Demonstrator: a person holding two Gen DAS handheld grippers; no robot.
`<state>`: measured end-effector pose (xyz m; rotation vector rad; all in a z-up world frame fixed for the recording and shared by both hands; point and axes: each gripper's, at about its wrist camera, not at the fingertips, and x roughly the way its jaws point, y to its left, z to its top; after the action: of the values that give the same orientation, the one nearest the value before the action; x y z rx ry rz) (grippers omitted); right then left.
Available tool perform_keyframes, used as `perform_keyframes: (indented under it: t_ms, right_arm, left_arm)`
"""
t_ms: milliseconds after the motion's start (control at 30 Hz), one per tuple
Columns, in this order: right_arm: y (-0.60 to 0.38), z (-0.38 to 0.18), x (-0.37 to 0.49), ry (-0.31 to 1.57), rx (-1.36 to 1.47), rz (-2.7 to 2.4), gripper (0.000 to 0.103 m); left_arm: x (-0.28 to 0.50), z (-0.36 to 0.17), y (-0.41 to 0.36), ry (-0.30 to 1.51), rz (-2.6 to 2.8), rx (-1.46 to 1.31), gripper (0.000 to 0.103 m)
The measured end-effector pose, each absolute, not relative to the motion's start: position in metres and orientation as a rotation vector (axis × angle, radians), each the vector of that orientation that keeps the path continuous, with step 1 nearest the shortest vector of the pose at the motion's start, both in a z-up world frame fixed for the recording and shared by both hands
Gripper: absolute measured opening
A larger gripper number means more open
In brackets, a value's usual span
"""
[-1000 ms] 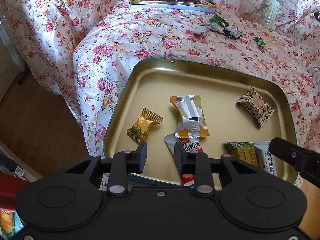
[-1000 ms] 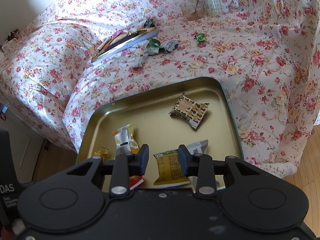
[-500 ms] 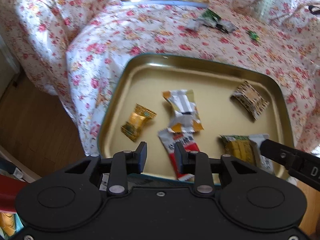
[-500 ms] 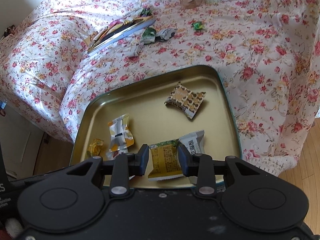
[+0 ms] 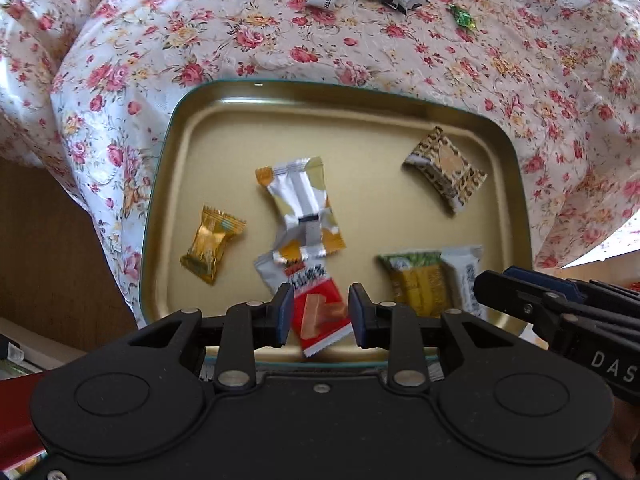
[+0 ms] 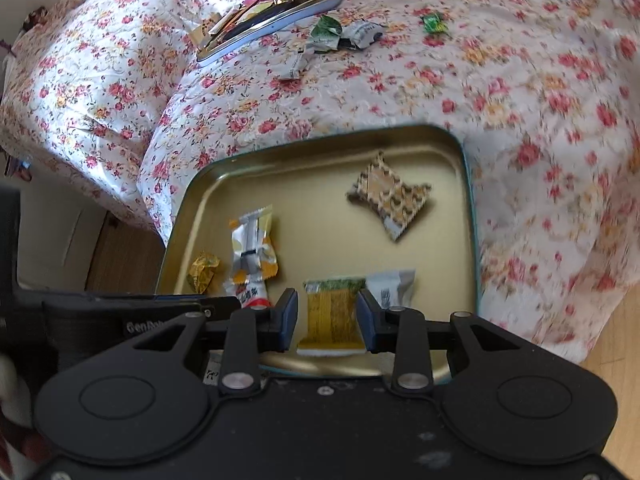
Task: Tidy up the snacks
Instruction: 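Move both open tools from the tray toward the snack pile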
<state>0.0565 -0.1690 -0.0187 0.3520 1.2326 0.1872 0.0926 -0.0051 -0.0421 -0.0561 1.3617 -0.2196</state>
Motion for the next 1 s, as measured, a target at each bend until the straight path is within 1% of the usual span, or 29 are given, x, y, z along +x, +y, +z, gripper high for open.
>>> perform_keyframes:
  t_ms: [133,267,600,833,1000]
  right_arm:
    - [-0.178,-0.009,0.081,1.222,0.33,0.188,0.036]
    - [-0.188,-0.004,0.109,1.159,0.294,0.169,0.036]
    - [-0.208,-0.013,0.179,1.088,0.279,0.104,0.036]
    - [-0.22,-0.014,0.214,1.042,0.309,0.091,0.036]
    - [-0.234,-0.011,0.229,0.97,0.33,0.054,0.036]
  left_arm:
    - [0.117,-0.028,-0.01,1.336,-0.178,-0.005,0.039]
    - [0.144,-0.018,-0.015,1.274,-0.14,0.035,0.039]
    - [0.209,-0.009,-0.02,1.167,-0.029,0.069,0.04]
    - [0.235,-0.005,-0.026,1.087,-0.022,0.03,0.04]
    - [0.253,-0.002,-0.028,1.02,-0.018,0.02,0.04]
